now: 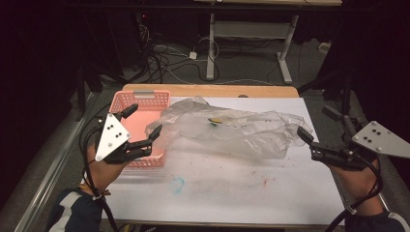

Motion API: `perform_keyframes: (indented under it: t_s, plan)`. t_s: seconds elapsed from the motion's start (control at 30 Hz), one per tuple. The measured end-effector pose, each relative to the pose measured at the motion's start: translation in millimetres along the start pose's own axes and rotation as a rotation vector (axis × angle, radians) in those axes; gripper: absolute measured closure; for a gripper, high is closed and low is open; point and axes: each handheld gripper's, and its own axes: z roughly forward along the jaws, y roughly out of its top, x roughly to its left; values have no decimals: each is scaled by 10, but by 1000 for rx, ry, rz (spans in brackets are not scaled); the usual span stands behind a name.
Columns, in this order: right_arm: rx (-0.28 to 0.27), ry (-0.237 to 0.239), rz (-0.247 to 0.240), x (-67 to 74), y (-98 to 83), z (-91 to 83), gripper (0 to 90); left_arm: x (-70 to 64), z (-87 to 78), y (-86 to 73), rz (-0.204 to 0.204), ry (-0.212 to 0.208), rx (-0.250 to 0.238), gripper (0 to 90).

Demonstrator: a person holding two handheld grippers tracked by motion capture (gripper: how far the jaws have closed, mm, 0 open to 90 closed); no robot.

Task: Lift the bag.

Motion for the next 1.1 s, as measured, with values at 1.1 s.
perform_keyframes:
  t_s: [1.1]
  plan:
    - [240, 24, 61, 49, -816, 277, 226, -230, -184, -469, -43, -135, 42, 167]
